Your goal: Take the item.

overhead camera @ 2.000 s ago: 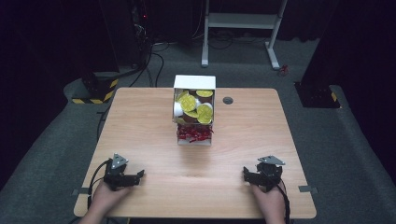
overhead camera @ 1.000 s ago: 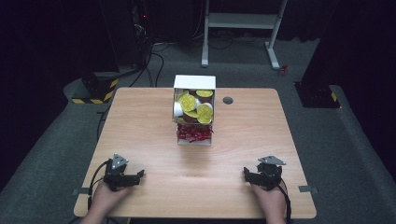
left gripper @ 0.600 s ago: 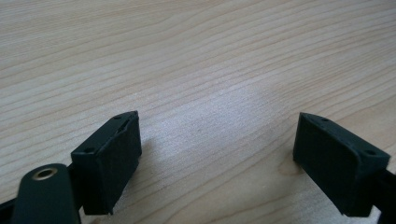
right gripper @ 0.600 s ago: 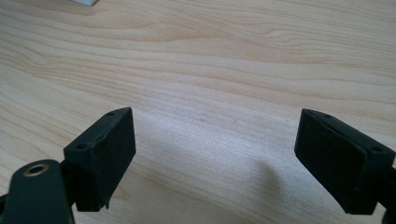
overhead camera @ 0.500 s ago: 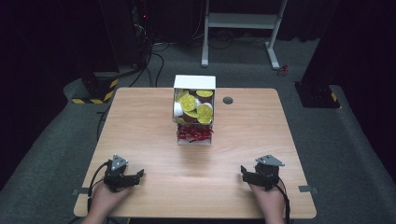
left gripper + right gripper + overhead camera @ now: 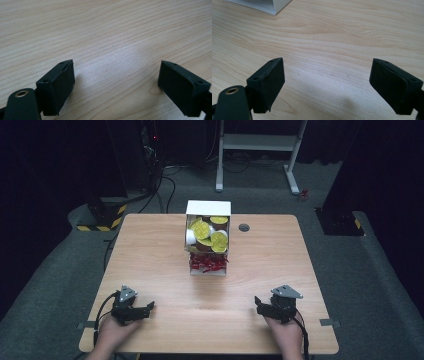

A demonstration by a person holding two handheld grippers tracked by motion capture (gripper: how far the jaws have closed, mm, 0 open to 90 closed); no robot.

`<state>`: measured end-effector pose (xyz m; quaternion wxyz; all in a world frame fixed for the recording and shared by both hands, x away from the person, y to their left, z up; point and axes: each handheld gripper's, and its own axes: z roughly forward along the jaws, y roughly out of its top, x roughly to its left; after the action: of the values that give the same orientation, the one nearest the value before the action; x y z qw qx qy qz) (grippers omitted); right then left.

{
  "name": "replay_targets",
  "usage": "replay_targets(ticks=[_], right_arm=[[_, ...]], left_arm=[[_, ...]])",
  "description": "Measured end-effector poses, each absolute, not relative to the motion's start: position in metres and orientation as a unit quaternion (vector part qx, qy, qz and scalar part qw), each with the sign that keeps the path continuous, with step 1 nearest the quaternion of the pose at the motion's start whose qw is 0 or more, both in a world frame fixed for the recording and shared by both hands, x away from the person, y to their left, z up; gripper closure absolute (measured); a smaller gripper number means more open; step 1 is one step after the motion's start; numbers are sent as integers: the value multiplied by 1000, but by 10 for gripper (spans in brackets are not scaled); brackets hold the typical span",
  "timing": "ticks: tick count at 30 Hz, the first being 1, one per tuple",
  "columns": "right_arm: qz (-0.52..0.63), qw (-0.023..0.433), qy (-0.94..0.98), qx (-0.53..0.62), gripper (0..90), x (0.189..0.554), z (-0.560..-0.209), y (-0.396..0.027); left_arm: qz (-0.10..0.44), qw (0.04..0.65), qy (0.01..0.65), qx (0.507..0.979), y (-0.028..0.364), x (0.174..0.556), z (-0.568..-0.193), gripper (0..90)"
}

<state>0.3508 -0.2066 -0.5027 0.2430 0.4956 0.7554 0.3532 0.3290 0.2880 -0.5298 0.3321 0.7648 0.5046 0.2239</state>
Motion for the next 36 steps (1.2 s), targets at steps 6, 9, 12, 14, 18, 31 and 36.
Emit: replay_targets(ticks=[6,9,12,14,18,31,36], right_arm=[[357,245,760,484,132,353,-496,-199],[357,247,762,481,135,353,-494,-197],[357,249,763,478,143,352,-491,-194],[360,248,761,479,145,354,-488,-193],[363,246,761,478,145,357,-485,-190],[377,239,763,467,157,367,-466,-176],[378,239,765,464,193,372,-462,-170]], left_arm=[[224,332,505,765,288,329,-530,143],[223,332,503,766,289,329,-530,143],[222,333,503,766,289,329,-530,143],[223,333,503,766,289,329,-530,143],[223,332,503,766,289,329,-530,143],[219,336,504,765,289,329,-530,143],[223,332,503,766,289,329,-530,143]])
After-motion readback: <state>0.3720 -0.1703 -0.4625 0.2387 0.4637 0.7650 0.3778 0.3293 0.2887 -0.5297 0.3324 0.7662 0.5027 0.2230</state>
